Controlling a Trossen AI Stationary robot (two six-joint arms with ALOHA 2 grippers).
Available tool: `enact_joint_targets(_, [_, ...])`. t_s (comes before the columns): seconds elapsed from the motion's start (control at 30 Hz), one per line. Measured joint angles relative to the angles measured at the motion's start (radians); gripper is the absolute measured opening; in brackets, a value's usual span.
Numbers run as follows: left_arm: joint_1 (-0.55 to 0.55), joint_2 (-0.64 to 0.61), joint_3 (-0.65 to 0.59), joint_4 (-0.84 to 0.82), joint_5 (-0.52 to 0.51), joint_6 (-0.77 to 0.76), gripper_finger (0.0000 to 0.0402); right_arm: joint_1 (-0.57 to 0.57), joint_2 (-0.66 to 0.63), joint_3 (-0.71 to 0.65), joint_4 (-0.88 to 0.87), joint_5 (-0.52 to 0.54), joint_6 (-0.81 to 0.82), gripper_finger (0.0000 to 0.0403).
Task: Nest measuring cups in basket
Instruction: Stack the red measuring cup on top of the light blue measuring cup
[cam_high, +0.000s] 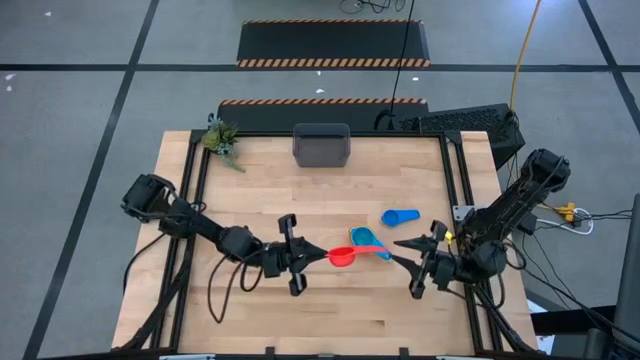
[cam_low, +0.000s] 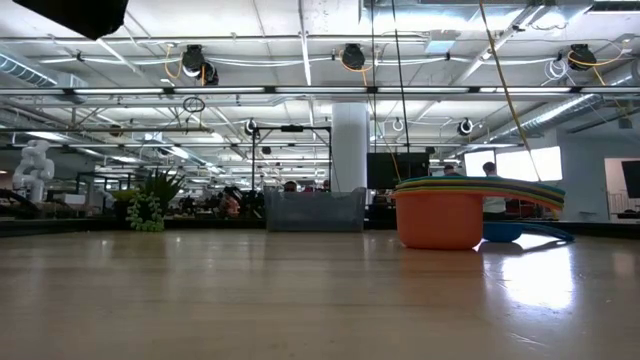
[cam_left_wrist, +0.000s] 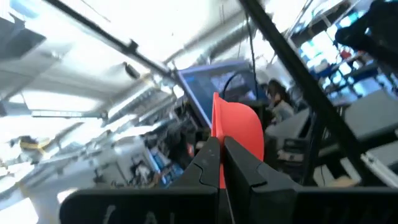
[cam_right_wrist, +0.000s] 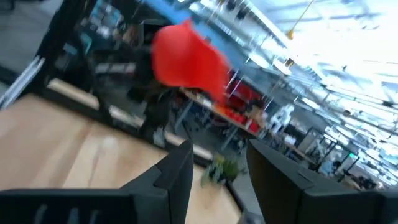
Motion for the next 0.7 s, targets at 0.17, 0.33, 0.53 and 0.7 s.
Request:
enact_joint_targets(0.17, [-0.011, 0.0, 0.0, 0.061, 0.054, 0.047, 0.0003, -0.042, 0.0, 0.0, 0.162, -0.126, -0.097, 0.0144])
enact_joint_targets(0.33, [-0.007, 0.0, 0.0, 0.06, 0.071, 0.053, 0.0003, -0.08, 0.0, 0.0, 0.207, -0.196, -0.101, 0.0144])
enact_joint_targets(0.53, [0.007, 0.0, 0.0, 0.026, 0.071, 0.05, 0.0003, -0.115, 0.0, 0.0, 0.157, -0.218, 0.012, 0.0144])
enact_joint_targets(0.7, [0.017, 0.0, 0.0, 0.005, 0.07, 0.047, 0.0003, -0.116, 0.0, 0.008, 0.086, -0.211, 0.064, 0.0144])
